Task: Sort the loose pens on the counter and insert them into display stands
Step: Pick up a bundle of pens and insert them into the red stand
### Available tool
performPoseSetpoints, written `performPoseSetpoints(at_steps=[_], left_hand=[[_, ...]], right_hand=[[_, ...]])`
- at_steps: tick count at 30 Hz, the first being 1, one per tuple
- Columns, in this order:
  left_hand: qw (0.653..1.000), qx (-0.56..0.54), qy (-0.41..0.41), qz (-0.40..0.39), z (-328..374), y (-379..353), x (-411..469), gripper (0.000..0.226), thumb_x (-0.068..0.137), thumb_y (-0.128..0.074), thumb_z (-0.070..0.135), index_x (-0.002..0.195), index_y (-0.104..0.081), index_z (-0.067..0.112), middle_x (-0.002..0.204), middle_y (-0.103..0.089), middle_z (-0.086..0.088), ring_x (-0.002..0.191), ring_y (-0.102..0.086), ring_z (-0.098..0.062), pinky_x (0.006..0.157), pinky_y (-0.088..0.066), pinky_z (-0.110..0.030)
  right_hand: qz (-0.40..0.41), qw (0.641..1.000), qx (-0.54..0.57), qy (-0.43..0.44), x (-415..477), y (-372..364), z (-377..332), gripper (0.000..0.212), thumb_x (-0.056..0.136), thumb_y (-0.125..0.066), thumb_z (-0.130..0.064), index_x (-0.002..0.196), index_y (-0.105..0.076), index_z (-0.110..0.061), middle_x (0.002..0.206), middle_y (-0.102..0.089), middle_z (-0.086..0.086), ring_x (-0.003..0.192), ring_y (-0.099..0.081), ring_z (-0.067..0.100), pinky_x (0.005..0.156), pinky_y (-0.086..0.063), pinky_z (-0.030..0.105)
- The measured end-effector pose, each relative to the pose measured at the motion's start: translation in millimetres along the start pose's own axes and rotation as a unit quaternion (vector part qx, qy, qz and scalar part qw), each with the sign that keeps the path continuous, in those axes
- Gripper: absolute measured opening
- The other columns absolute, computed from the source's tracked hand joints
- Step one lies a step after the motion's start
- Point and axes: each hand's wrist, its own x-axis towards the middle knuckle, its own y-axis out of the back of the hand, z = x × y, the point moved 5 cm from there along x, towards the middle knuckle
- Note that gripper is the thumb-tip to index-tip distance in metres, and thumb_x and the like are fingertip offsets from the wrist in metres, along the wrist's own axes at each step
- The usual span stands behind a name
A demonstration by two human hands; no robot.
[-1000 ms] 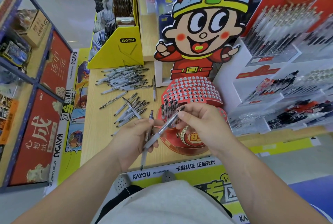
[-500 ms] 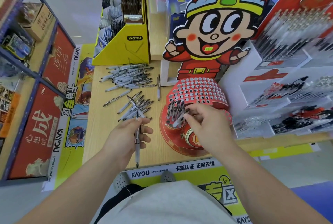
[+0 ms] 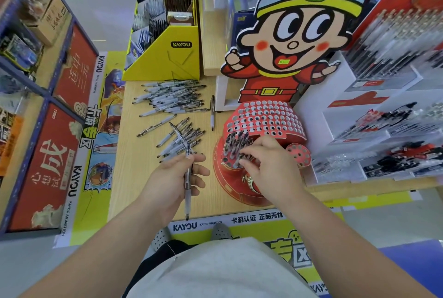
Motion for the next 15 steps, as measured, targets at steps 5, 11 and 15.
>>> performPoseSetpoints(at_steps=[5,11,15], left_hand=[[1.000,0.005,-0.009,-0.015,1.6,-3.8,-0.9,0.029,0.108,-0.043,0.023,0.120,-0.064,0.007,0.089,-0.071,-0.016,0.056,-0.052,-0.021,0.054,-0.036,-0.031],[1.000,0.013,-0.021,-0.016,5.8,-9.0,-3.6,0.012,0.108,-0.043,0.024,0.108,-0.051,0.014,0.091,-0.073,-0.018,0.052,-0.048,-0.020,0.051,-0.035,-0.030],[0.999,0.029,-0.031,-0.017,5.8,-9.5,-2.3,0.011,0.108,-0.045,0.021,0.107,-0.051,0.013,0.092,-0.072,-0.014,0.061,-0.056,-0.022,0.058,-0.046,-0.034]], right_hand=[[-0.005,1.000,-0.011,-0.017,3.8,-6.5,2.2,0.022,0.086,-0.077,-0.032,0.106,-0.077,-0.023,0.101,-0.052,-0.006,0.080,-0.054,0.013,0.068,-0.046,0.028],[-0.012,0.999,-0.026,-0.025,7.6,-9.2,4.7,0.023,0.088,-0.076,-0.033,0.108,-0.076,-0.024,0.103,-0.051,-0.005,0.083,-0.055,0.014,0.067,-0.043,0.027],[-0.017,0.999,-0.025,-0.024,5.9,-9.6,5.3,0.023,0.088,-0.075,-0.034,0.109,-0.075,-0.025,0.103,-0.050,-0.006,0.081,-0.057,0.015,0.068,-0.048,0.030]])
